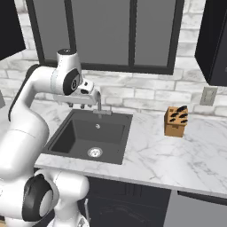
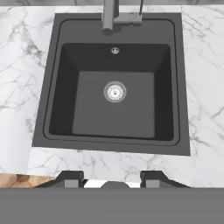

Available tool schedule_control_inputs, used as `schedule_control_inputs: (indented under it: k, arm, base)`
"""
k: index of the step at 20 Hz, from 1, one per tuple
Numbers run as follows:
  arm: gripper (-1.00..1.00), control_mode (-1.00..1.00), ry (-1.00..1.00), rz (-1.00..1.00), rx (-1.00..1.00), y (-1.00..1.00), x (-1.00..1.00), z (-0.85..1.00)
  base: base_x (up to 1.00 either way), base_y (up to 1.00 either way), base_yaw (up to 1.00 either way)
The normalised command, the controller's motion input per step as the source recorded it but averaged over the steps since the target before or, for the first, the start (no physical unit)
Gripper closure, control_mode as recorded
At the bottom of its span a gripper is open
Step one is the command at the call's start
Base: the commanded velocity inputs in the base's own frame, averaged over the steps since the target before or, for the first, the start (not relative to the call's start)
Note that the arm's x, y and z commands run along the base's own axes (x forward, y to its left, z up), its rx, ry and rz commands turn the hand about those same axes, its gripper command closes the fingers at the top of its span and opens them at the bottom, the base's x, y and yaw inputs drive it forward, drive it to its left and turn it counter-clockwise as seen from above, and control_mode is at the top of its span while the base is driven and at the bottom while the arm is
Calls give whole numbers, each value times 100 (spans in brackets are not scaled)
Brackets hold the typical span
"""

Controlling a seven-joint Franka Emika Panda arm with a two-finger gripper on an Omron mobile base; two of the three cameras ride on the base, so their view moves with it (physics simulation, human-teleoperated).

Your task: Close all open cabinet doors.

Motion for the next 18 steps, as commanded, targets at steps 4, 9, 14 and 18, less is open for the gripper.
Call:
schedule_control_inputs:
  k: [4, 9, 14, 18]
  arm:
    - [-100, -100, -6, 0, 0, 0, -16, 0]
    - [-100, -100, -20, 0, 0, 0, -44, 0]
    - [-100, -100, -18, 0, 0, 0, -42, 0]
    - [-100, -100, -6, 0, 0, 0, -13, 0]
  base:
    - [0, 0, 0]
    - [0, 0, 0]
    - [0, 0, 0]
    - [0, 0, 0]
